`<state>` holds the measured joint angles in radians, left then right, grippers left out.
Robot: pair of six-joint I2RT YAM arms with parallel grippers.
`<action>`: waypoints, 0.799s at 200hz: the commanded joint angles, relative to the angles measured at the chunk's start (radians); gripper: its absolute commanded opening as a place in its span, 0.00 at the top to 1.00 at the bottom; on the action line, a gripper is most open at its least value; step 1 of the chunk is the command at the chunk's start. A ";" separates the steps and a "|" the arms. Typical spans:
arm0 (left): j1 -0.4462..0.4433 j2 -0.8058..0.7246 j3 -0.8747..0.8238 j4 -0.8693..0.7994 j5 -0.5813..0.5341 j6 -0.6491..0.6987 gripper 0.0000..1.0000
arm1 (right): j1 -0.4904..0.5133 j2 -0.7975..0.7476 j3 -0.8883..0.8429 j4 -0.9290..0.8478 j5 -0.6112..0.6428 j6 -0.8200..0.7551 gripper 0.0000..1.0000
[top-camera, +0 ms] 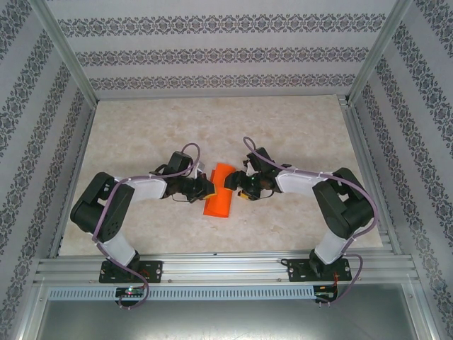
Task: Fold a paper plane with a square sheet of paper (pick it up from the middle)
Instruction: Hold the square sheet of paper at the center of the table, then fold a square sheet of paper at the center of the table.
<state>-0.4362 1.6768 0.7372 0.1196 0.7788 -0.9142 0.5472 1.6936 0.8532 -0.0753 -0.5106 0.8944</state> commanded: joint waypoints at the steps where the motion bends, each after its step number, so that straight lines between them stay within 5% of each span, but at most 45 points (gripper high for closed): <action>1: 0.010 -0.028 -0.034 0.143 -0.009 -0.112 0.99 | -0.015 -0.048 -0.022 0.032 -0.012 0.015 0.29; 120: 0.007 -0.070 -0.081 0.124 -0.064 -0.134 0.93 | 0.017 0.063 0.051 -0.010 -0.014 -0.035 0.46; 160: 0.008 -0.109 -0.071 0.015 -0.085 -0.084 0.69 | 0.022 0.078 0.080 -0.087 0.033 -0.064 0.51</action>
<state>-0.4362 1.6238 0.6586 0.2356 0.7227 -1.0523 0.5545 1.7550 0.8967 -0.0765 -0.5320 0.8787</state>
